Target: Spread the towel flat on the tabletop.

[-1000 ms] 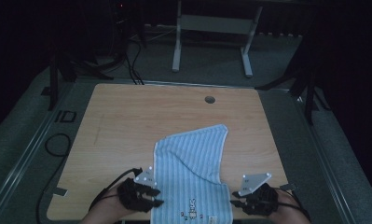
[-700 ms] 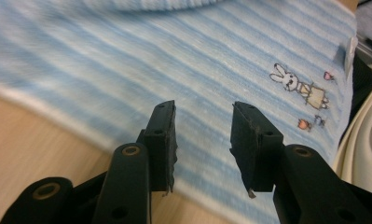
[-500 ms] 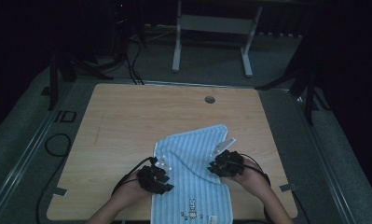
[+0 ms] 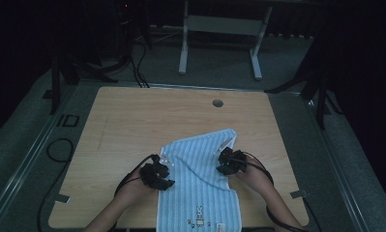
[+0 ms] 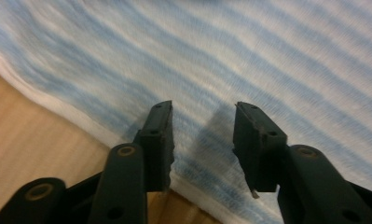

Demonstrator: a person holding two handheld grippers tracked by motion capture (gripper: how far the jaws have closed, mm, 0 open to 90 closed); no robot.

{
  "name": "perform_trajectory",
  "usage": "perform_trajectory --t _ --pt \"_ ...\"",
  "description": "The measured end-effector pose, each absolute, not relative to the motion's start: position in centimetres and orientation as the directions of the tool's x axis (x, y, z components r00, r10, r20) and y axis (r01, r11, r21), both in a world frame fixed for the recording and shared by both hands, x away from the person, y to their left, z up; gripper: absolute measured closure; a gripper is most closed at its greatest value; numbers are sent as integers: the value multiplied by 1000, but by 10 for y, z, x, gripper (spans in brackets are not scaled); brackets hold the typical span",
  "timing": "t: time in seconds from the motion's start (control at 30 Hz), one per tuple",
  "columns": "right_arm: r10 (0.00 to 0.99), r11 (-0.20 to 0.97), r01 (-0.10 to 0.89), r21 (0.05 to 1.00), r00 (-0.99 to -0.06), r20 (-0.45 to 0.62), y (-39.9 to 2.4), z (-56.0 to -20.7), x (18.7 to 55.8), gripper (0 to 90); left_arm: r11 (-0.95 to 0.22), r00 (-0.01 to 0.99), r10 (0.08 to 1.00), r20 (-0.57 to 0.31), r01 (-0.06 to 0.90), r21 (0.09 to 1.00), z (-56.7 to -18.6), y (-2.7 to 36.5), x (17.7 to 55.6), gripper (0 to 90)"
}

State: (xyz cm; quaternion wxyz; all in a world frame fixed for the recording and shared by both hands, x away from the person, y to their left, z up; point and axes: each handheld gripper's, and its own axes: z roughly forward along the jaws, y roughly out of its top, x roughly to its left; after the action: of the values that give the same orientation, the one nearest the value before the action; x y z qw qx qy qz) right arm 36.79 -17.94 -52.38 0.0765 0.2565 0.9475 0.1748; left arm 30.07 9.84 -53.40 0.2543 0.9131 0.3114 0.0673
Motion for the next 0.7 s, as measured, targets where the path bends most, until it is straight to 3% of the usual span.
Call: perform_trajectory --t 0.03,0.1,0.13,0.37,0.4,0.5,0.6,0.7 --pt "516 804 464 373 -855 -50 -180 -524 370 826 -681 798 602 -27 531 504 -534 97 300 698" --pt "510 811 457 365 -858 -60 -178 -524 369 863 -684 808 586 -51 528 502 -533 95 299 838" --pt "502 819 450 357 -863 -62 -177 -523 369 871 -690 809 586 -35 522 502 -532 94 298 861" --pt "504 790 433 434 -862 -59 -186 -500 360 877 -663 829 553 -84 499 557 -510 96 284 875" --pt "495 782 401 477 -865 -85 -191 -481 346 876 -646 848 520 -102 468 603 -488 98 265 874" --pt "481 771 372 517 -872 -90 -200 -463 323 874 -656 874 475 -104 431 620 -476 96 246 871" --pt "464 767 353 535 -882 -84 -209 -456 298 869 -677 894 436 -101 400 617 -471 92 227 867" --pt "464 756 368 541 -885 -45 -220 -459 278 864 -684 904 394 -167 410 603 -477 89 215 863"
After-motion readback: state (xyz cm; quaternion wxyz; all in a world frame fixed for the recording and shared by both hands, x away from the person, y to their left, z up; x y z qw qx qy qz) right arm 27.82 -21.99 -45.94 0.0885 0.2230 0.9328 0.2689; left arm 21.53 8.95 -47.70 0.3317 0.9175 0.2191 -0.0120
